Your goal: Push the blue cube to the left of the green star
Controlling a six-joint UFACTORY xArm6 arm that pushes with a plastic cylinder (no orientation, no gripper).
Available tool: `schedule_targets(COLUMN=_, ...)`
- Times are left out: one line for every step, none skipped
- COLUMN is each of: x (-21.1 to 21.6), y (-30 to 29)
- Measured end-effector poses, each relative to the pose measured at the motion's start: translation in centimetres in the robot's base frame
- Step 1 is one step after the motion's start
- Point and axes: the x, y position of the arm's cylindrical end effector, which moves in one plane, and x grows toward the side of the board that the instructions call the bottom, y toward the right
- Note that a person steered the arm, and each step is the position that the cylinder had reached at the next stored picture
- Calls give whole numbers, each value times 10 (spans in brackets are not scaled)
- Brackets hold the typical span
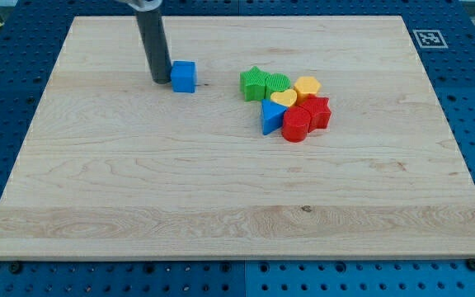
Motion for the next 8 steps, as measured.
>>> schedule_targets(x=0, y=23)
schedule_targets(x=-7, y=24)
schedule_targets(x=-30, y=29)
schedule_targets(x=4, y=45)
schedule_targets(x=17, y=45)
schedule_targets(x=17, y=44)
schedule_targets(x=17, y=44)
schedule_targets(x=6, y=49)
